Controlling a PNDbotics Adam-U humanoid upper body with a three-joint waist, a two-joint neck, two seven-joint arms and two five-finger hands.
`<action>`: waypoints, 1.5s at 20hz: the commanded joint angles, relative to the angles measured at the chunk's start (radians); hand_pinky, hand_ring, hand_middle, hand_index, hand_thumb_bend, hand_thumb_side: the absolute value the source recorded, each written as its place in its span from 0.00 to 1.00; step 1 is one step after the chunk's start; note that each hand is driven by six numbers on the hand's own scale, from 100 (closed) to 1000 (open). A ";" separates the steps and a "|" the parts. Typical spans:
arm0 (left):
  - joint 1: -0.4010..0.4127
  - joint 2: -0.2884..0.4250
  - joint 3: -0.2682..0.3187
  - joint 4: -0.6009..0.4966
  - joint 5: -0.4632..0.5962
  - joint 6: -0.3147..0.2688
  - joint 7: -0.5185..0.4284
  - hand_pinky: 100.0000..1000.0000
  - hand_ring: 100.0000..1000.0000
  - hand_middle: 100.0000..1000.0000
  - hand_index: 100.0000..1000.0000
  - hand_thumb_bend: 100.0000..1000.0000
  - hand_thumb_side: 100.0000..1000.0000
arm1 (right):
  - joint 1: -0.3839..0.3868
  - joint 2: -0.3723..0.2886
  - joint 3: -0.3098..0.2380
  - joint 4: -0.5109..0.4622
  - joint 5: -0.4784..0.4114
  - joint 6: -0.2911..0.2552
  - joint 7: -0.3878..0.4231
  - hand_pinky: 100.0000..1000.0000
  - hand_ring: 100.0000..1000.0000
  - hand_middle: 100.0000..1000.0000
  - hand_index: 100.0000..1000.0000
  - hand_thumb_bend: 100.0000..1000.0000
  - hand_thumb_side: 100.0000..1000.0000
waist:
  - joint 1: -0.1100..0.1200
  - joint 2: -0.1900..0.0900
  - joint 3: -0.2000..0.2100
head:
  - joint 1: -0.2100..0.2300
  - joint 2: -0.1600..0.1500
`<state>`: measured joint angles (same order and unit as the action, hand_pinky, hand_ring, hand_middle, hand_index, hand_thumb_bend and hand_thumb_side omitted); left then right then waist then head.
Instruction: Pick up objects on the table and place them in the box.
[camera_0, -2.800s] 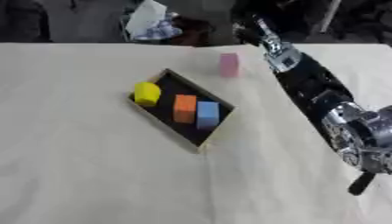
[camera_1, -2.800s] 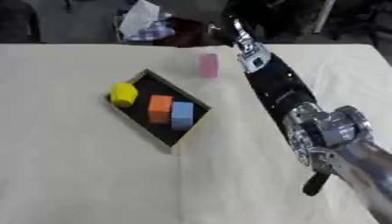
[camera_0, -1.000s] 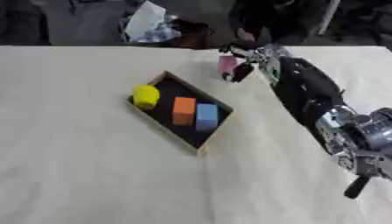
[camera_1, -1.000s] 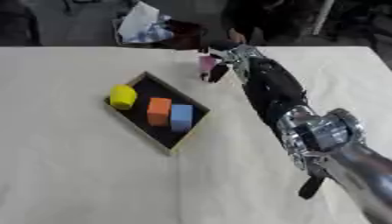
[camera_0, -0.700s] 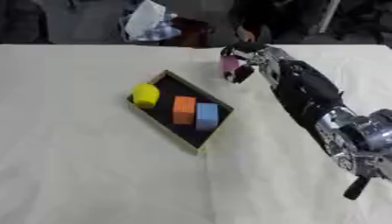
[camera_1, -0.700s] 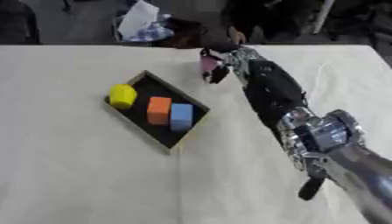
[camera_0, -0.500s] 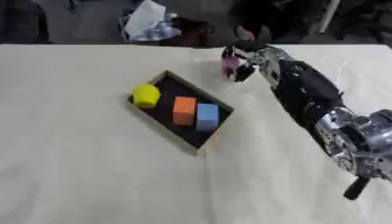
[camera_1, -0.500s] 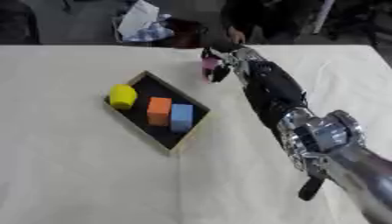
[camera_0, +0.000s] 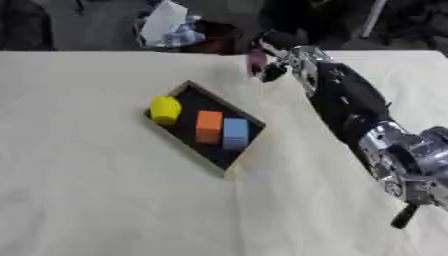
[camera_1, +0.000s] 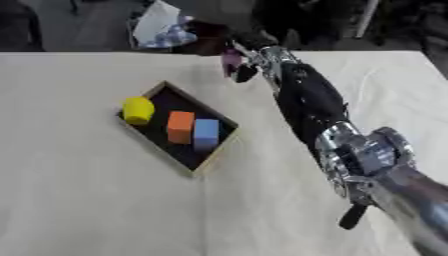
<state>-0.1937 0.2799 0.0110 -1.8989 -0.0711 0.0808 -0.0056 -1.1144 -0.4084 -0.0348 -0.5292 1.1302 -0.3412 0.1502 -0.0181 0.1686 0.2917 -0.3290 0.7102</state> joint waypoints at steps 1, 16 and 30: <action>-0.006 0.010 0.008 -0.013 -0.001 -0.001 0.001 0.71 0.53 0.58 0.72 0.26 0.56 | -0.024 0.002 0.024 -0.086 -0.105 -0.056 0.062 0.83 0.82 0.60 0.77 0.00 0.00 | 0.001 -0.004 -0.004 | 0.002 -0.011; -0.008 0.009 0.010 -0.014 0.000 -0.004 0.000 0.70 0.53 0.58 0.72 0.26 0.56 | 0.040 0.116 0.216 -0.231 -0.273 -0.170 0.267 0.83 0.83 0.64 0.80 0.00 0.10 | 0.007 -0.003 -0.020 | 0.003 -0.015; -0.004 0.007 0.013 -0.014 -0.001 -0.003 0.002 0.70 0.54 0.59 0.72 0.26 0.56 | 0.048 0.132 0.208 -0.242 -0.175 -0.231 0.294 0.86 0.90 0.93 1.00 0.13 0.34 | 0.003 -0.005 -0.021 | 0.006 -0.018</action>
<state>-0.1930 0.2794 0.0119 -1.8987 -0.0706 0.0785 -0.0074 -1.0461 -0.2585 0.1857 -0.7477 0.9414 -0.5761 0.4611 -0.0181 0.1686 0.2718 -0.3259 0.7027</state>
